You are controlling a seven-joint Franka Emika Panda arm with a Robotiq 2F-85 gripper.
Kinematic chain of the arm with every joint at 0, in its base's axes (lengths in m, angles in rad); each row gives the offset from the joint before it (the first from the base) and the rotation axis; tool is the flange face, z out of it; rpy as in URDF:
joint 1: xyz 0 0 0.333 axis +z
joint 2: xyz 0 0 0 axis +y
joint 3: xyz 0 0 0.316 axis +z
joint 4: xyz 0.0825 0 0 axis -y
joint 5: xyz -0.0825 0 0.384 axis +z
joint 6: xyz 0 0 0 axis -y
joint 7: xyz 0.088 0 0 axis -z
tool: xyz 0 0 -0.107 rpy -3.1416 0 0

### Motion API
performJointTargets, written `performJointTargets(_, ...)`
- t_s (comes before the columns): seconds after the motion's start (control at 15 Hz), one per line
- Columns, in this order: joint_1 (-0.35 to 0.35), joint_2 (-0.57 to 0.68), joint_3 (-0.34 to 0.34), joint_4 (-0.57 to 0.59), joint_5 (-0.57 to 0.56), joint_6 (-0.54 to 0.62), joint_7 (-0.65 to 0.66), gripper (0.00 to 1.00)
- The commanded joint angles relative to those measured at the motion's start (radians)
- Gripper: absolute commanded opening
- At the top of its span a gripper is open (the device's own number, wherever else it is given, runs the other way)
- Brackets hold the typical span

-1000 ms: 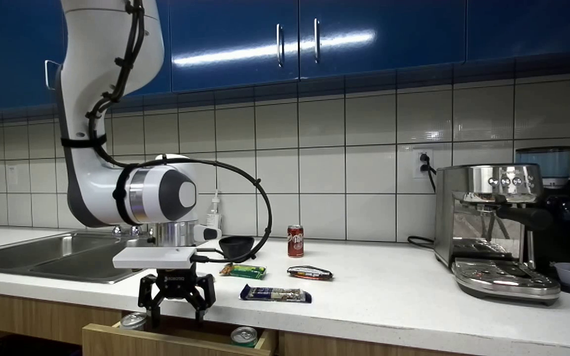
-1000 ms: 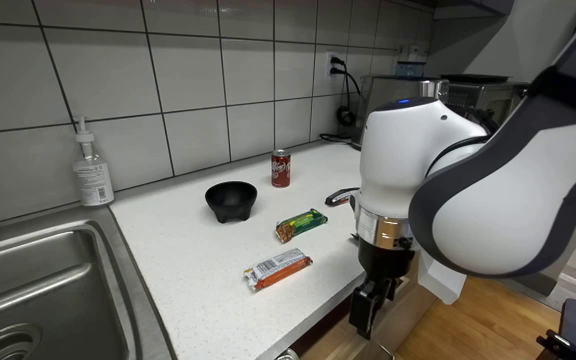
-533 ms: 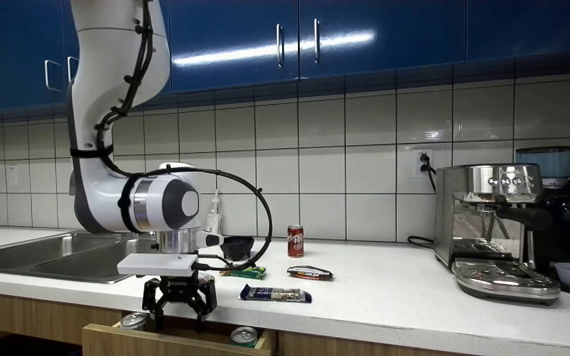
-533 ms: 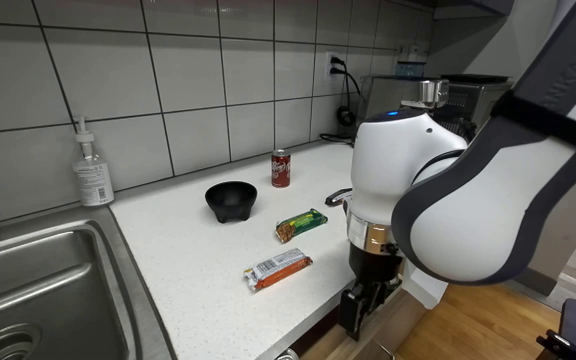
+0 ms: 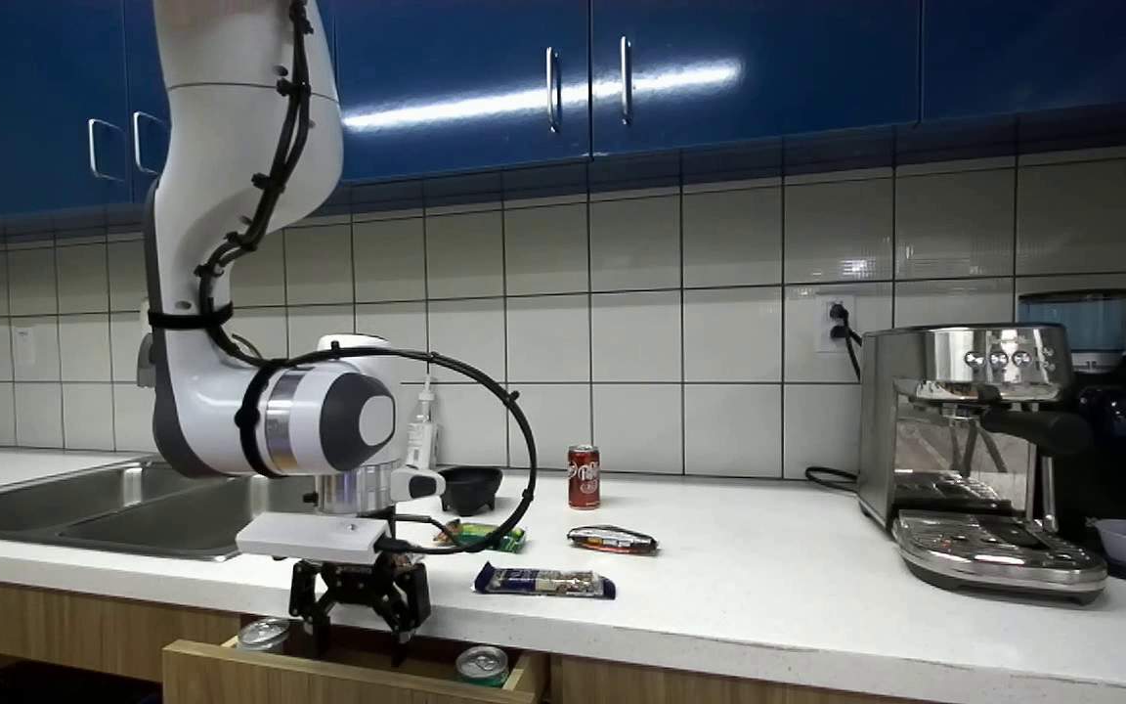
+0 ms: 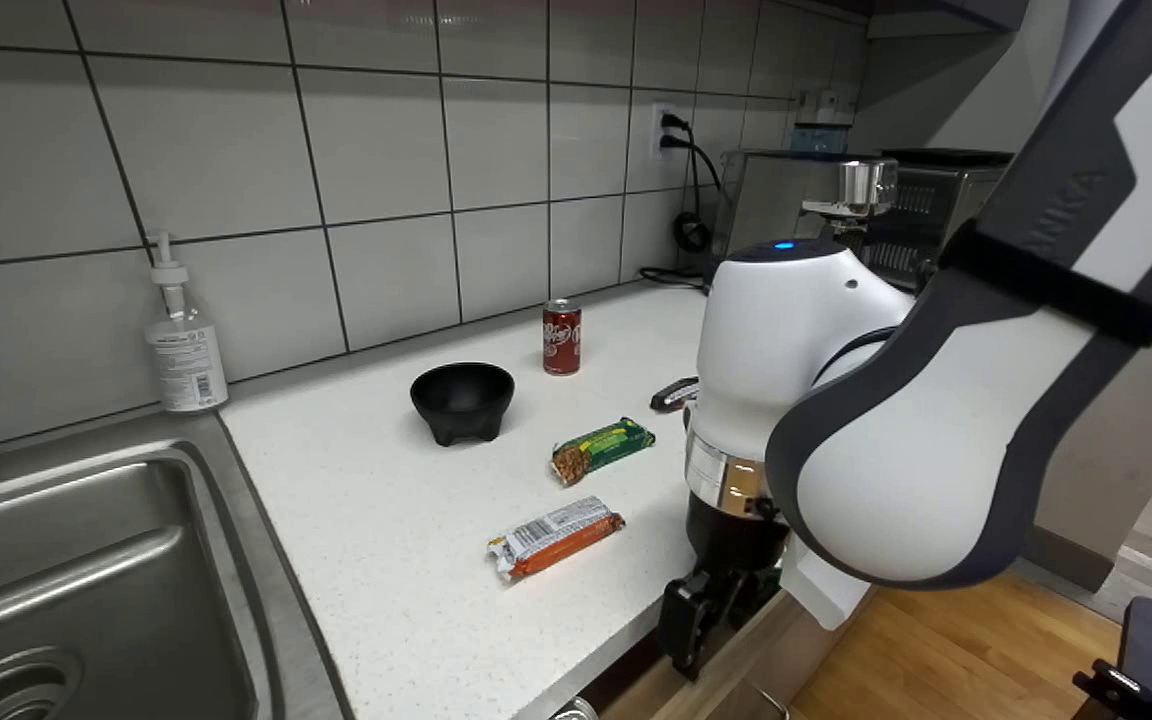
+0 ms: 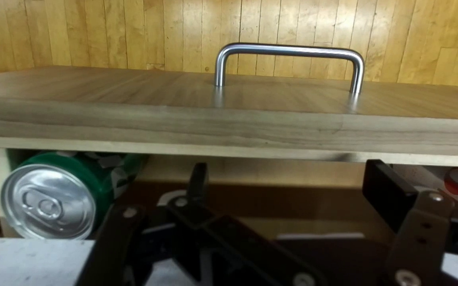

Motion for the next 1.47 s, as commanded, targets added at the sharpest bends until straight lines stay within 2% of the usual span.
performJointTargets(0.0, 0.015, 0.022, -0.008, 0.014, 0.021, 0.017, 0.023, 1.00)
performJointTargets(0.8, -0.004, -0.008, 0.013, -0.029, 0.063, -0.005, 0.004, 1.00)
performJointTargets(1.4, 0.027, -0.049, -0.009, -0.090, 0.051, 0.010, 0.039, 1.00)
